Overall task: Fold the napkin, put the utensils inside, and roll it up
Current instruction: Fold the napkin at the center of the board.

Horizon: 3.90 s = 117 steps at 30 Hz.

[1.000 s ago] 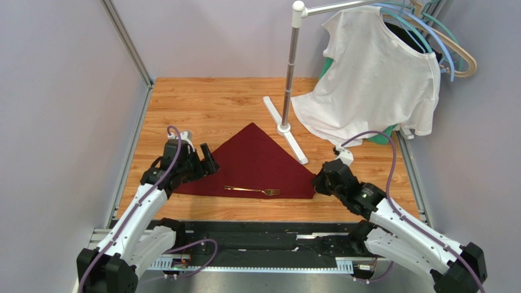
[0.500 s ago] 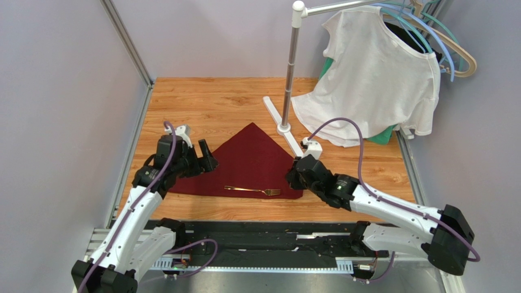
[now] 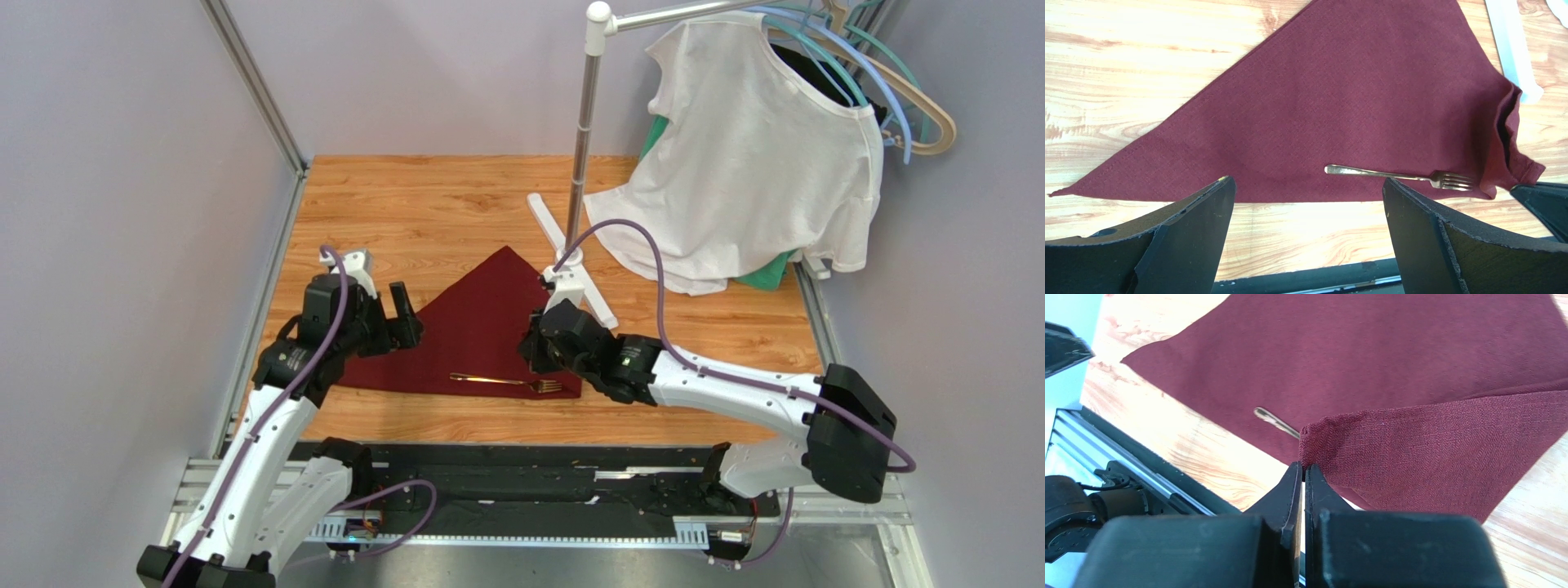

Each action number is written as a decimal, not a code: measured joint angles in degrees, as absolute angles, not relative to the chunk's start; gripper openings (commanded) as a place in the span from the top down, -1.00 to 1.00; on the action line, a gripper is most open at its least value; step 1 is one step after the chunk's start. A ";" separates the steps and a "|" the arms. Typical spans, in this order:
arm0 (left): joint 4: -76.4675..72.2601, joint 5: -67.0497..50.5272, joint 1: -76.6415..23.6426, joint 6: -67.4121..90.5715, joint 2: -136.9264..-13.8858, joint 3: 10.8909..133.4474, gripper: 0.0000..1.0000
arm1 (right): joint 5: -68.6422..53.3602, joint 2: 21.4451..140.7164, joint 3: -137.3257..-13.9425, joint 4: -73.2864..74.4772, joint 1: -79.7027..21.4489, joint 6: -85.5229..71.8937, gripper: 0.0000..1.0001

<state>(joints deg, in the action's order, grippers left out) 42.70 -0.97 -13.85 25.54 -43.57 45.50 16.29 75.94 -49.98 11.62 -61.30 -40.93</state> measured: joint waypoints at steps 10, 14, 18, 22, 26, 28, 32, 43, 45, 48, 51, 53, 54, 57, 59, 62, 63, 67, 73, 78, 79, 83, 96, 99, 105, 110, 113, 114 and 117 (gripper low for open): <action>43.18 -0.91 -13.82 25.17 -43.57 45.50 -0.98 | 16.36 79.46 -52.84 11.20 -64.84 -40.69 1.00; 43.62 -0.91 -13.80 25.17 -43.11 45.50 -0.98 | 16.38 80.90 -54.54 10.76 -65.14 -40.69 1.00; 43.97 -0.84 -13.78 25.17 -42.37 45.50 -0.98 | 16.38 82.50 -56.77 10.39 -65.19 -40.64 1.00; 43.99 -0.75 -13.78 25.17 -41.95 45.50 -0.98 | 16.38 84.31 -58.52 9.89 -65.23 -40.58 1.00; 43.99 -0.75 -13.78 25.17 -41.85 45.50 -0.98 | 16.32 85.89 -59.05 9.54 -65.54 -40.56 1.00; 43.99 -0.75 -13.78 25.17 -41.82 45.50 -0.98 | 16.29 86.61 -59.46 9.54 -65.84 -40.56 1.00; 44.01 -0.73 -13.78 25.17 -41.78 45.50 -0.98 | 16.14 88.14 -60.73 9.47 -66.63 -40.38 1.00; 44.01 -0.71 -13.78 25.17 -41.41 45.50 -0.98 | 14.68 93.14 -62.78 7.90 -67.00 -38.87 1.00; 44.01 -0.71 -13.78 25.19 -41.36 45.50 -0.98 | 14.15 94.24 -63.07 7.70 -67.02 -38.65 1.00; 44.01 -0.71 -13.78 25.19 -41.36 45.50 -0.98 | 13.28 96.05 -63.29 6.85 -67.07 -38.48 1.00; 44.01 -0.71 -13.78 25.17 -41.36 45.50 -0.98 | 12.51 97.58 -63.37 6.31 -67.07 -38.46 1.00; 44.01 -0.71 -13.78 25.17 -41.36 45.50 -0.98 | 12.16 98.50 -63.46 6.13 -67.07 -38.46 1.00; 44.01 -0.71 -13.78 25.17 -41.36 45.50 -0.98 | 11.94 99.02 -63.64 6.11 -67.07 -38.46 1.00; 44.01 -0.73 -13.78 25.17 -41.36 45.50 -0.98 | 11.38 100.86 -64.45 5.76 -67.07 -38.46 1.00; 44.01 -0.71 -13.78 25.19 -41.36 45.50 -0.98 | 11.09 101.82 -64.79 5.63 -67.07 -38.46 1.00; 44.01 -0.73 -13.78 25.17 -41.36 45.50 -0.98 | 10.72 102.76 -65.34 5.61 -67.07 -38.48 1.00; 44.01 -0.73 -13.78 25.17 -41.36 45.50 -0.98 | 10.48 103.11 -65.65 5.58 -67.09 -38.48 1.00; 44.01 -0.71 -13.78 25.17 -41.36 45.50 -0.98 | 10.22 104.53 -66.65 5.34 -67.20 -38.52 1.00; 44.01 -0.71 -13.78 25.17 -41.39 45.50 -0.98 | 9.89 106.30 -67.55 5.30 -67.61 -38.72 1.00; 44.01 -0.71 -13.78 25.17 -41.50 45.50 -0.98 | 9.43 108.47 -68.88 5.30 -67.75 -38.92 0.70; 44.01 -0.71 -13.78 25.17 -41.52 45.50 -0.98 | 9.23 108.79 -69.08 5.32 -67.75 -38.96 0.61; 44.01 -0.69 -13.78 25.17 -41.69 45.50 -0.98 | 8.36 109.65 -69.80 5.26 -67.75 -39.42 0.18; 44.60 2.83 -13.74 25.36 -41.65 45.50 -0.98 | 9.39 104.25 -65.93 5.06 -67.40 -39.09 -0.06; 44.93 4.62 -13.74 26.24 -41.45 45.50 -0.98 | 10.07 96.79 -61.28 5.30 -66.28 -39.03 -0.06; 46.06 9.41 -11.35 30.76 -41.28 45.19 -0.98 | 10.17 81.38 -53.82 6.46 -57.78 -38.02 -0.04; 45.78 7.92 0.10 38.37 -39.79 39.40 -0.91 | 4.62 70.59 -47.83 8.67 -43.07 -36.53 -0.03; 46.85 7.62 7.77 42.70 -39.51 34.85 -0.90 | 0.69 66.92 -46.74 11.40 -34.17 -35.00 -0.02; 47.59 7.88 9.17 43.68 -39.38 34.20 -0.89 | -1.17 66.04 -46.74 12.51 -31.51 -34.44 -0.02; 49.45 9.45 11.64 47.00 -37.95 33.87 -0.79 | -6.90 64.47 -46.74 14.98 -23.05 -32.91 -0.01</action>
